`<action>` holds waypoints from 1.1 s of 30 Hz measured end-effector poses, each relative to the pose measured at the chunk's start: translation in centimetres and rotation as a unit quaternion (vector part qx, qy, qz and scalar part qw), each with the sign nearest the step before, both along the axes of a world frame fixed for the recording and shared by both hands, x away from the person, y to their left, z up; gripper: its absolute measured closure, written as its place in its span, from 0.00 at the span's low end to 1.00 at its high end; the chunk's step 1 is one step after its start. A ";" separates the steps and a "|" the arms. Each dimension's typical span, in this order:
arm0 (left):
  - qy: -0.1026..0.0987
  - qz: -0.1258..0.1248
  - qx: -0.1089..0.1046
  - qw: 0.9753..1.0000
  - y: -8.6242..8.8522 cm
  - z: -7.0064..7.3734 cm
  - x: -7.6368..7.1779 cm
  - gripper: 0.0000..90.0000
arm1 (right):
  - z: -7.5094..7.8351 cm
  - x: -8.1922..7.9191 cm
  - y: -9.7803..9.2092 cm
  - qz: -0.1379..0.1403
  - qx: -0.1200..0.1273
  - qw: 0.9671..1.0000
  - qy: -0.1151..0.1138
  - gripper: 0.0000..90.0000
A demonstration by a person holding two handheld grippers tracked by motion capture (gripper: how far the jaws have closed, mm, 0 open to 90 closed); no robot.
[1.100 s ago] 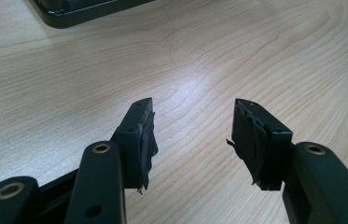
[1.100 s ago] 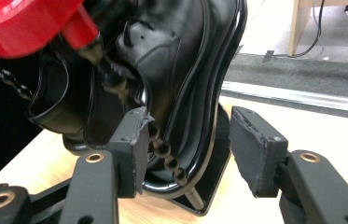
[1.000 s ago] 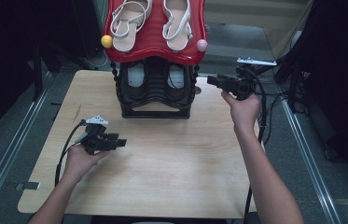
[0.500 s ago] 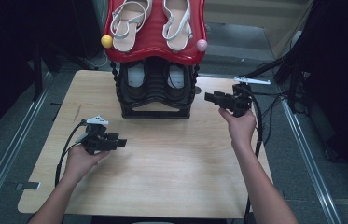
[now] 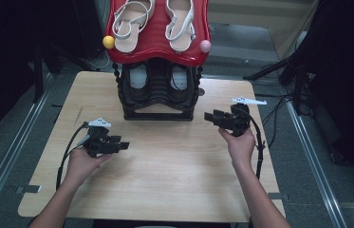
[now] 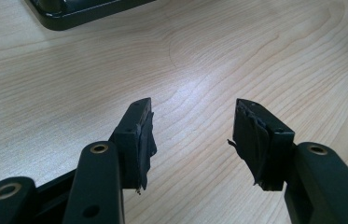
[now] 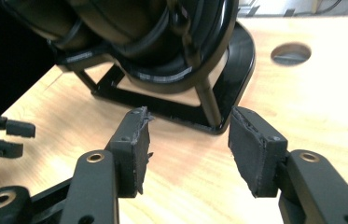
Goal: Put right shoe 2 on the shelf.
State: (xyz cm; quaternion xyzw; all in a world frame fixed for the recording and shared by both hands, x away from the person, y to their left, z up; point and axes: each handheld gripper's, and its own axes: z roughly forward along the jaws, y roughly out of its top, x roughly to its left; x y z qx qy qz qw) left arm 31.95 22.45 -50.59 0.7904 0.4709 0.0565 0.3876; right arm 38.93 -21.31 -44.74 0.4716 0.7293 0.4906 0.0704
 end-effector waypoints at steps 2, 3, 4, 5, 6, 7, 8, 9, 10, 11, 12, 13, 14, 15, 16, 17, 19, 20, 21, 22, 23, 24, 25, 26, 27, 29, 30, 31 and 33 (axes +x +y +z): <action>0.000 0.000 0.000 1.000 0.0 0.0 0.0 0.53 | -0.6 -0.2 0.1 0.001 0.000 1.000 0.003 0.55; 0.000 0.000 0.000 1.000 0.0 0.0 0.0 0.53 | -0.9 -0.3 0.1 0.002 0.000 1.000 0.007 0.55; -0.001 0.000 0.000 1.000 0.0 0.0 0.0 0.53 | -1.2 -0.4 0.2 0.001 0.001 1.000 0.006 0.55; -0.001 0.001 -0.001 1.000 0.0 0.0 0.0 0.53 | -1.4 -0.6 0.2 0.001 0.000 1.000 0.007 0.55; -0.002 0.001 0.000 1.000 0.0 0.0 0.0 0.53 | -1.7 -0.7 0.2 0.001 -0.001 1.000 0.008 0.55; -0.001 0.000 0.000 1.000 0.0 0.0 0.0 0.53 | -1.9 -0.8 0.3 0.003 0.001 1.000 0.010 0.55; -0.002 0.000 0.000 1.000 0.0 0.0 0.0 0.53 | -2.1 -0.9 0.3 0.003 0.003 1.000 0.012 0.55; -0.002 0.000 0.000 1.000 0.0 0.0 0.0 0.53 | -2.4 -1.0 0.3 0.005 0.004 1.000 0.012 0.55; -0.003 -0.001 0.000 1.000 0.0 0.0 0.0 0.53 | -2.6 -1.1 0.4 0.005 0.003 1.000 0.014 0.55; -0.004 -0.001 0.000 1.000 0.0 0.0 0.0 0.53 | -2.8 -1.1 0.4 0.006 0.002 1.000 0.013 0.55; -0.004 -0.002 -0.001 1.000 0.0 0.0 0.0 0.53 | -3.0 -1.2 0.5 0.006 0.001 1.000 0.014 0.55; -0.004 -0.002 -0.001 1.000 -0.1 0.0 0.0 0.52 | -3.2 -1.3 0.5 0.008 0.000 1.000 0.013 0.55; -0.005 -0.001 0.000 1.000 -0.1 0.0 0.0 0.52 | -3.3 -1.3 0.6 0.009 -0.002 1.000 0.016 0.55; -0.005 -0.002 0.000 1.000 -0.1 0.0 0.0 0.52 | -3.5 -1.4 0.7 0.012 -0.003 1.000 0.019 0.55; -0.006 -0.002 0.000 1.000 -0.1 -0.1 0.0 0.52 | -3.6 -1.4 0.8 0.014 -0.005 1.000 0.020 0.55; -0.006 -0.002 0.000 1.000 -0.1 -0.1 0.0 0.52 | -3.8 -1.5 0.9 0.014 -0.003 1.000 0.016 0.55; -0.007 -0.002 0.000 1.000 -0.1 -0.1 0.0 0.52 | -4.2 -1.7 1.0 0.015 0.003 1.000 0.019 0.55; -0.008 -0.002 0.000 1.000 -0.1 -0.1 0.0 0.52 | -4.3 -1.7 1.1 0.015 0.003 1.000 0.022 0.55; -0.008 -0.002 0.000 1.000 -0.1 -0.1 0.0 0.52 | -4.5 -1.8 1.1 0.015 0.004 1.000 0.022 0.55; -0.009 -0.002 0.000 1.000 -0.1 -0.1 0.0 0.52 | -4.6 -1.8 1.2 0.017 0.002 1.000 0.023 0.55; -0.009 -0.002 -0.001 1.000 -0.1 -0.1 0.0 0.52 | -4.7 -1.8 1.2 0.018 -0.001 1.000 0.026 0.55; -0.009 -0.002 -0.001 1.000 -0.1 -0.1 0.0 0.51 | -4.8 -1.9 1.3 0.018 -0.004 1.000 0.026 0.55; -0.009 -0.003 -0.001 1.000 -0.1 -0.1 0.0 0.51 | -4.9 -2.0 1.3 0.019 -0.007 1.000 0.022 0.55; -0.008 -0.004 -0.002 1.000 -0.1 0.0 0.0 0.51 | -5.0 -2.1 1.4 0.018 -0.005 1.000 0.018 0.55; -0.010 -0.003 -0.003 1.000 -0.1 -0.1 0.0 0.51 | -5.0 -2.2 1.4 0.015 -0.006 1.000 0.017 0.55; -0.009 -0.003 -0.005 1.000 -0.1 0.0 0.0 0.51 | -5.2 -2.4 1.3 0.013 -0.006 1.000 0.016 0.55; -0.009 -0.003 -0.007 1.000 -0.1 0.0 0.0 0.50 | -5.3 -2.5 1.3 0.015 -0.006 1.000 0.015 0.55; -0.009 -0.003 -0.008 1.000 -0.1 -0.1 0.0 0.50 | -5.4 -2.6 1.2 0.012 -0.004 1.000 0.017 0.55; -0.009 -0.003 -0.011 1.000 -0.1 -0.1 0.0 0.50 | -5.6 -2.6 1.1 0.012 -0.004 1.000 0.021 0.55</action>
